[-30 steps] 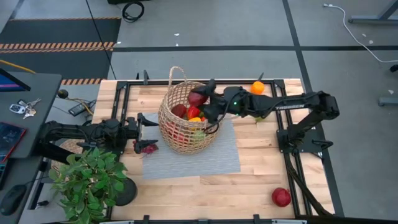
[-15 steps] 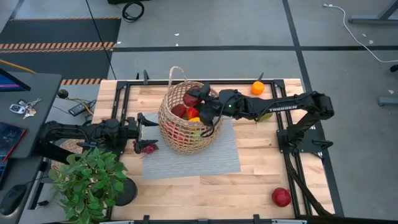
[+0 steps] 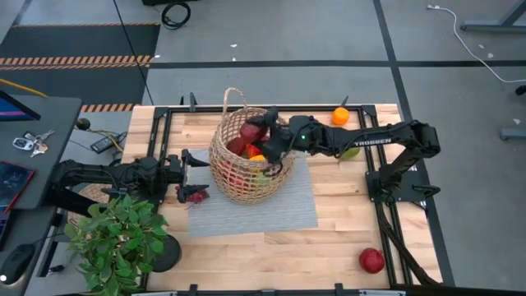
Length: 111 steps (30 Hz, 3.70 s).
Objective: Build produce basket
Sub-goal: Put the red apple into the brown basket, then put the orange into the brown basket
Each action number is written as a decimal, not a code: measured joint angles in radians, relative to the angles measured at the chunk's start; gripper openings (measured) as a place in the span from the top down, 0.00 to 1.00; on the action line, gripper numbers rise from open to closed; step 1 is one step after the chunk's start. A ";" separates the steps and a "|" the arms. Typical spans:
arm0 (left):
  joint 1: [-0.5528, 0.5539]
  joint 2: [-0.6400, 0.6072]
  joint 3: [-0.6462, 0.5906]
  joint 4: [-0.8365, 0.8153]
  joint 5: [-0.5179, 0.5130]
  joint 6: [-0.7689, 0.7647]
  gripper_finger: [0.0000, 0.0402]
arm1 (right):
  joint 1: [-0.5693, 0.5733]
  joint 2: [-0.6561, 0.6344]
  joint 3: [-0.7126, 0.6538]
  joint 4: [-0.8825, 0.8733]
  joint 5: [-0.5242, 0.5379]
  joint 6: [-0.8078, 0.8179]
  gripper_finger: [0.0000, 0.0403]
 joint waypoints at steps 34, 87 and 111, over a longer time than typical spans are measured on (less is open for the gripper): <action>0.000 0.000 0.000 0.000 0.000 -0.001 0.04 | -0.303 0.000 0.000 0.164 -0.803 1.495 0.10; 0.000 0.000 0.000 0.000 0.000 0.000 0.04 | -0.122 0.576 0.678 -0.947 -0.342 0.719 0.10; 0.000 0.000 0.000 0.000 0.000 0.000 0.04 | -0.141 0.572 1.067 -1.327 -0.238 0.862 0.02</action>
